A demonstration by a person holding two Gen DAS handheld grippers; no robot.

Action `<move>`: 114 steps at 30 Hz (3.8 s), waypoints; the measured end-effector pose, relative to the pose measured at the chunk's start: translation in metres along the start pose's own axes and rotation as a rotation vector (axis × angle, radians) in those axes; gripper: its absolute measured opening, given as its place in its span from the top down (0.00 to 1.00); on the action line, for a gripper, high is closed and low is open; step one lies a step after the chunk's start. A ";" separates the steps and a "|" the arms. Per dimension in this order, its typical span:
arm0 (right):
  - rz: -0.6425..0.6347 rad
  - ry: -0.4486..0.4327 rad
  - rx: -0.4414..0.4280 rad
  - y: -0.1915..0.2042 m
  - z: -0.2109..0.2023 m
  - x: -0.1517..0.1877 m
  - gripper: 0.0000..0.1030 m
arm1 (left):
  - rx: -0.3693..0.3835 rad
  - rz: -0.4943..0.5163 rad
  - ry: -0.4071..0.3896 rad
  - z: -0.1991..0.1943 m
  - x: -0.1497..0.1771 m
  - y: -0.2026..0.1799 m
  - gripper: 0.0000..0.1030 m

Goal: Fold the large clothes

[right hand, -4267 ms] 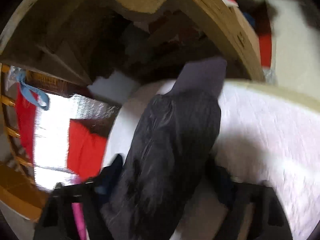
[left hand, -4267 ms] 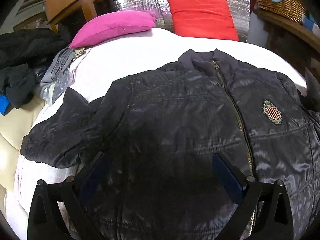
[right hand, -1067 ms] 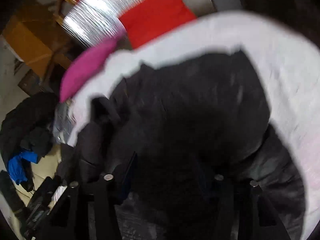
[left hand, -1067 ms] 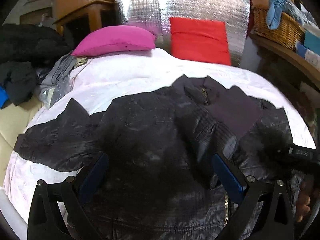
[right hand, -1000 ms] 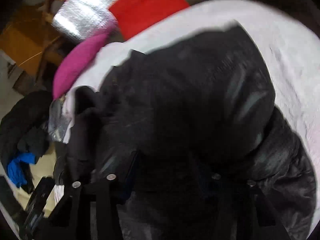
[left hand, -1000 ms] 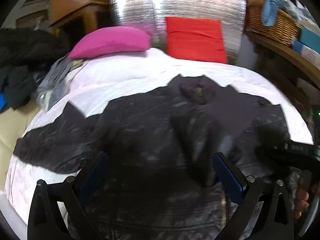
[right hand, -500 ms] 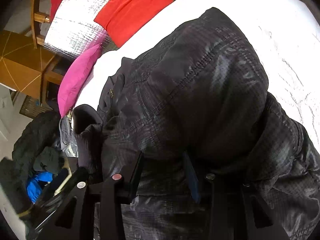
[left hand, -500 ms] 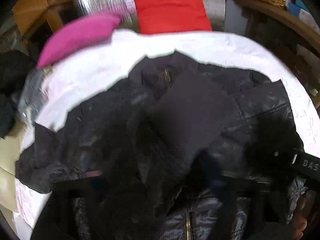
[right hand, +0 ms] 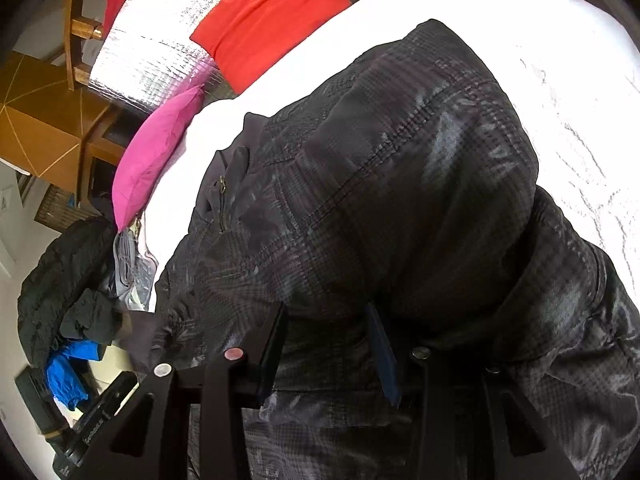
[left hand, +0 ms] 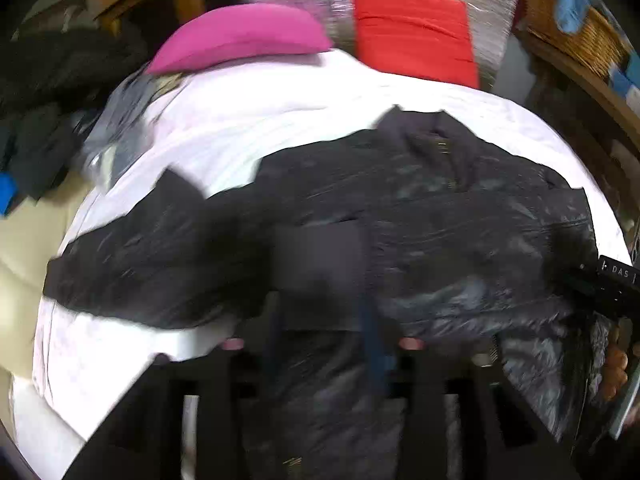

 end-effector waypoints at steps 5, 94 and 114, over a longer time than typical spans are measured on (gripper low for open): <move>0.030 0.016 -0.035 -0.001 -0.004 0.001 0.52 | 0.057 -0.135 0.017 0.000 0.020 0.039 0.32; -0.177 -0.339 -0.014 0.049 -0.066 0.019 0.23 | 0.137 -0.410 -0.433 -0.033 -0.048 0.146 0.95; -0.009 -0.260 -0.135 0.007 -0.075 -0.010 0.23 | 0.481 0.064 -0.034 0.008 -0.007 -0.067 0.42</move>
Point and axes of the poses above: each gripper's, at about its wrist camera, not at the fingertips, and z roughly the way its jaws point, y to its left, x to its underside, the point moved 1 cm from there along z, roughly the way its jaws point, and after that the axes turned 6 degrees about z, right-handed, at the moved point
